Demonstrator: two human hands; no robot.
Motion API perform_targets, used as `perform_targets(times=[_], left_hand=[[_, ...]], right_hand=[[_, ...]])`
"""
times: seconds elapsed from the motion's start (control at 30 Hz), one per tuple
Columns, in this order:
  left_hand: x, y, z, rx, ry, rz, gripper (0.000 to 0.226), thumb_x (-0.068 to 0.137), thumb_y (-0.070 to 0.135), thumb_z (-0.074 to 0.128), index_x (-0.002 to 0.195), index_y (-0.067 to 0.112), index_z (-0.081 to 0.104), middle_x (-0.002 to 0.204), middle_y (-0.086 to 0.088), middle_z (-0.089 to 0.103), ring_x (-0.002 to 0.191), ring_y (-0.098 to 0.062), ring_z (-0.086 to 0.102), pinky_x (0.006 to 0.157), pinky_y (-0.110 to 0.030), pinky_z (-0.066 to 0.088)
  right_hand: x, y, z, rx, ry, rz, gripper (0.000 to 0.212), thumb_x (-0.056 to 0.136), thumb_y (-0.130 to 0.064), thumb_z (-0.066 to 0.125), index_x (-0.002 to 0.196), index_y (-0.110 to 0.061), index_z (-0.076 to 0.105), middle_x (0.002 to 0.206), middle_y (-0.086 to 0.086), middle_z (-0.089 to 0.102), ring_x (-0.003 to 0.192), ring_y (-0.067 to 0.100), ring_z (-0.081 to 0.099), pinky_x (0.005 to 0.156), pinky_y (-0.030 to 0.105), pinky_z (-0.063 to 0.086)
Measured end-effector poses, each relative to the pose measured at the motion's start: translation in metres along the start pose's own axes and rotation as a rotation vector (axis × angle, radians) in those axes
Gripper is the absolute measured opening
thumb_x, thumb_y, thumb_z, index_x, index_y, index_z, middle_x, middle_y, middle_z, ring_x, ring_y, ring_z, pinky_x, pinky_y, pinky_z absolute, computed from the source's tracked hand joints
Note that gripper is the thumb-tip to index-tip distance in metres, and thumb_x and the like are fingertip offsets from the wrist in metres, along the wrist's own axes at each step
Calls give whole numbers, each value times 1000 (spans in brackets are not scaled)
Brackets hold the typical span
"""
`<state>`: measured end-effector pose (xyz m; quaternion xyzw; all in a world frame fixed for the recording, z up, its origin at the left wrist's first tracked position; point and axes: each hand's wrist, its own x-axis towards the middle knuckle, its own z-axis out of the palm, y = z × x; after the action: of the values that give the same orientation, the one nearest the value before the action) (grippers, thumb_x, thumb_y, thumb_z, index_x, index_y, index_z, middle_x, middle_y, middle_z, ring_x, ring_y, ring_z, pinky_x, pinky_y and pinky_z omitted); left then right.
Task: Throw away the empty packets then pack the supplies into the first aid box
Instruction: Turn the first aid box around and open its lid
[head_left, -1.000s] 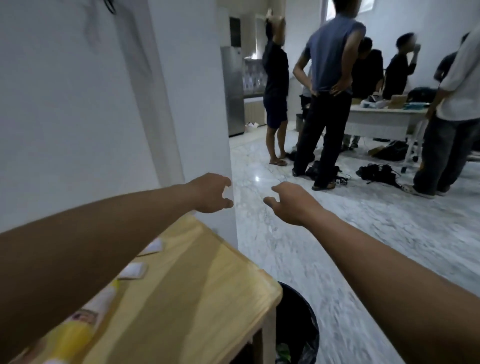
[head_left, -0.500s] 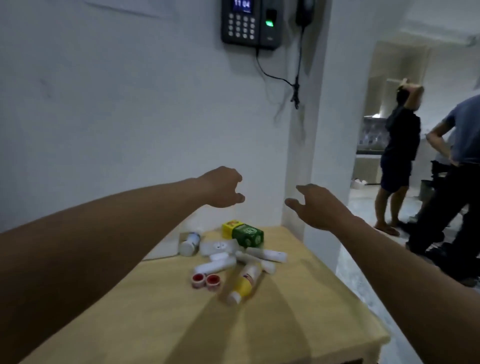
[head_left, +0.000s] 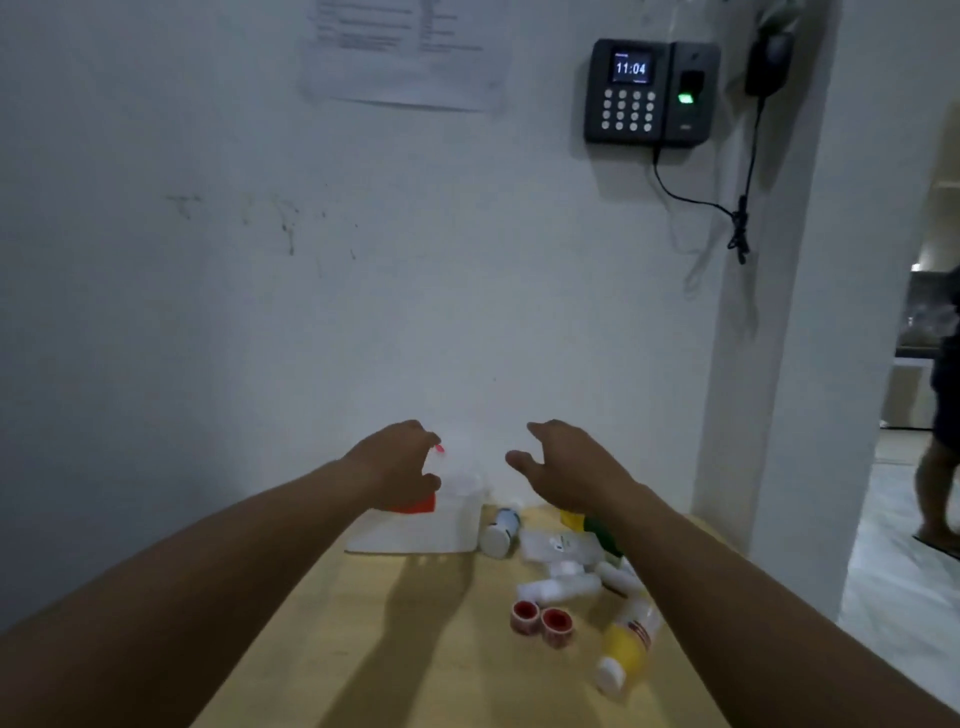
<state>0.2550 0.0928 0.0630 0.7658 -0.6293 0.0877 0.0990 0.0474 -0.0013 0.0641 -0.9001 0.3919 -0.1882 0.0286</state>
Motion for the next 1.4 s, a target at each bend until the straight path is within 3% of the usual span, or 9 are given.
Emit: perform_targets(times=[0.33, 0.5, 0.63, 0.77, 0.9, 1.0, 1.1, 1.23, 1.4], left_hand=[[-12, -36, 48, 19, 136, -43, 58, 93, 47, 53, 146, 28, 39, 152, -3, 41, 135, -23, 42, 110, -41, 38], [-16, -37, 52, -26, 264, -85, 49, 91, 36, 61, 138, 28, 51, 144, -2, 52, 128, -22, 49, 107, -40, 41], [-20, -37, 69, -66, 378, -190, 43, 89, 35, 64, 131, 28, 58, 138, 0, 56, 122, -21, 51, 101, -39, 45], [-24, -22, 84, -257, 533, -403, 36, 86, 44, 66, 115, 23, 61, 119, 1, 58, 104, -18, 55, 81, -31, 53], [-20, -3, 84, -651, 504, -776, 46, 83, 49, 68, 108, 12, 61, 103, -4, 67, 79, -19, 61, 52, -22, 41], [-9, 2, 86, -1080, 509, -991, 55, 78, 43, 76, 112, 4, 59, 106, -14, 67, 90, -31, 67, 69, -35, 57], [-3, 3, 86, -1453, 487, -1121, 66, 72, 38, 82, 118, 5, 48, 112, -16, 61, 101, -36, 63, 86, -46, 57], [-2, 5, 88, -1554, 476, -1136, 68, 74, 36, 80, 124, 8, 44, 115, -15, 58, 103, -34, 59, 89, -46, 55], [2, 13, 74, -1403, 594, -1094, 54, 83, 25, 74, 126, 10, 44, 113, -11, 56, 96, -29, 59, 73, -34, 49]], right_hand=[[40, -43, 68, 40, -106, -119, 60, 104, -42, 37, 155, -13, 27, 162, 10, 27, 149, 23, 24, 118, 36, 23], [46, -42, 86, -18, 6, -169, 48, 103, -36, 41, 150, -25, 38, 146, 12, 43, 131, 31, 42, 104, 43, 44], [49, -42, 89, 37, 76, -190, 44, 102, -33, 47, 145, -26, 47, 136, 9, 49, 121, 26, 50, 98, 36, 46], [49, -41, 90, 83, 75, -195, 43, 101, -30, 51, 144, -25, 51, 132, 9, 50, 116, 26, 57, 96, 31, 45], [52, -38, 90, 80, 61, -211, 45, 101, -27, 51, 145, -25, 49, 130, 10, 49, 115, 29, 58, 93, 32, 45], [52, -36, 91, 75, 53, -217, 46, 101, -25, 51, 147, -25, 46, 132, 9, 48, 115, 28, 57, 92, 31, 45], [52, -36, 92, 64, 58, -228, 47, 101, -24, 51, 148, -25, 45, 133, 9, 48, 113, 27, 58, 92, 31, 45], [53, -36, 93, 58, 58, -228, 48, 101, -22, 51, 148, -25, 44, 133, 9, 47, 112, 27, 59, 92, 31, 46], [51, -36, 92, 69, 59, -231, 48, 101, -22, 50, 148, -25, 44, 135, 9, 47, 114, 27, 59, 92, 32, 46]])
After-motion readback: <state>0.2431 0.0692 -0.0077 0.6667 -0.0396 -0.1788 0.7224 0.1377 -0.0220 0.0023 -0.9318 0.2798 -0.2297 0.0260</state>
